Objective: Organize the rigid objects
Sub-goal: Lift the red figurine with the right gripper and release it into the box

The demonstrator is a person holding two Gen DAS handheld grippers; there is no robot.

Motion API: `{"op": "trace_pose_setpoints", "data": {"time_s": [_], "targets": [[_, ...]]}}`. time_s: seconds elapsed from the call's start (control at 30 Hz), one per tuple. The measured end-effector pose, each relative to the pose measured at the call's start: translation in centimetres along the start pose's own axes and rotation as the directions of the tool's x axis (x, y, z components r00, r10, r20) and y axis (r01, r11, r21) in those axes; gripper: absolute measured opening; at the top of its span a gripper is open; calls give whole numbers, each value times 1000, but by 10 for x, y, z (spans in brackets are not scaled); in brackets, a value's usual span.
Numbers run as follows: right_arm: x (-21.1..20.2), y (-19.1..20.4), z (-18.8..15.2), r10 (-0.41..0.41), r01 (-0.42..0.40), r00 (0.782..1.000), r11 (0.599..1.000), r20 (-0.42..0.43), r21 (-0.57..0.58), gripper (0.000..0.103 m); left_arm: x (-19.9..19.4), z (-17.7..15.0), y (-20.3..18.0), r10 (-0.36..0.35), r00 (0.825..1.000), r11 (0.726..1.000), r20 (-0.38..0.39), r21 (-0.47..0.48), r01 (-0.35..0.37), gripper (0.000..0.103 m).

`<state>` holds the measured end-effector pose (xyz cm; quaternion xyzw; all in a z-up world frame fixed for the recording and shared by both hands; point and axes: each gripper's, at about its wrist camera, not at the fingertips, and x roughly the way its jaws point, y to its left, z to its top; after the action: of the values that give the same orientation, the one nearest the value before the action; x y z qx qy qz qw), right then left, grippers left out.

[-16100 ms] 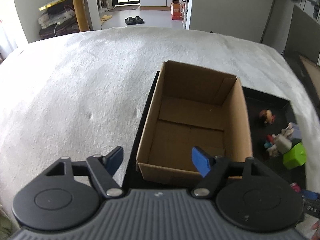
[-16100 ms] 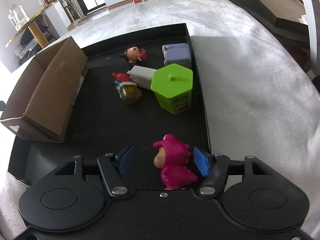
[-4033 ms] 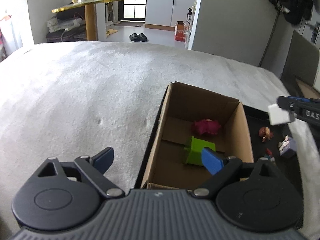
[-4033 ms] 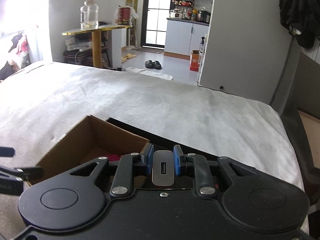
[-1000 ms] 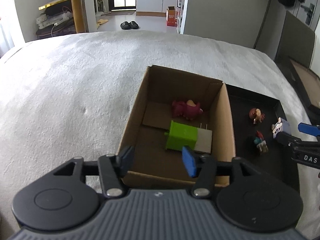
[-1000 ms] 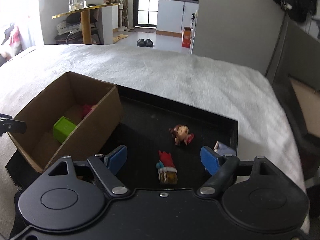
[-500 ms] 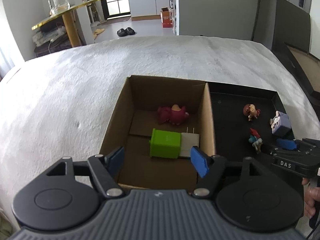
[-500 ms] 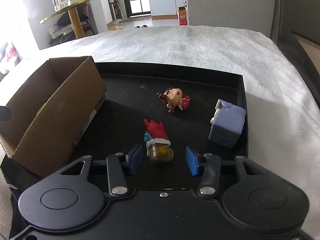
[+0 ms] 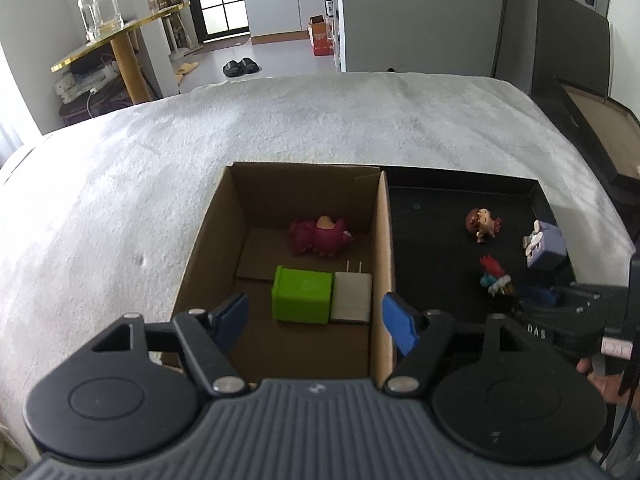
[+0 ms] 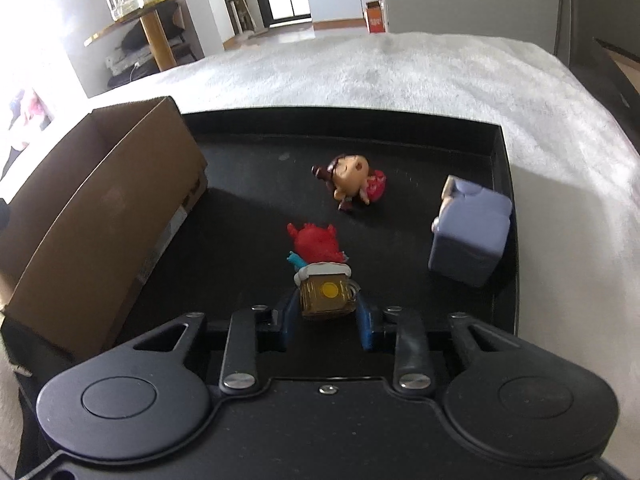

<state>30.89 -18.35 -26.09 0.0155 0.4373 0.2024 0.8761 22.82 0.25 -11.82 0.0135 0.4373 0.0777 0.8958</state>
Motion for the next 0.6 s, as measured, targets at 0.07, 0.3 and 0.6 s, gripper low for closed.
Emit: {"op": "trace_pose_setpoints", "data": {"time_s": [0.07,0.3,0.6], "targets": [[-3,1,-3,-9,9,1000,1000,-18,2,30,-1,-1,-2,7,1000,1000,4,10,-7,73],[-16,6,-8,-26,28,995,999,-93,20,30,-3,-5,-2,2,1000,1000,-4,15,-2,73],[-19,12,-8,-19,19,998,1000,-55,6,59,0,-5,5,4,1000,1000,1,1,-4,73]]}}
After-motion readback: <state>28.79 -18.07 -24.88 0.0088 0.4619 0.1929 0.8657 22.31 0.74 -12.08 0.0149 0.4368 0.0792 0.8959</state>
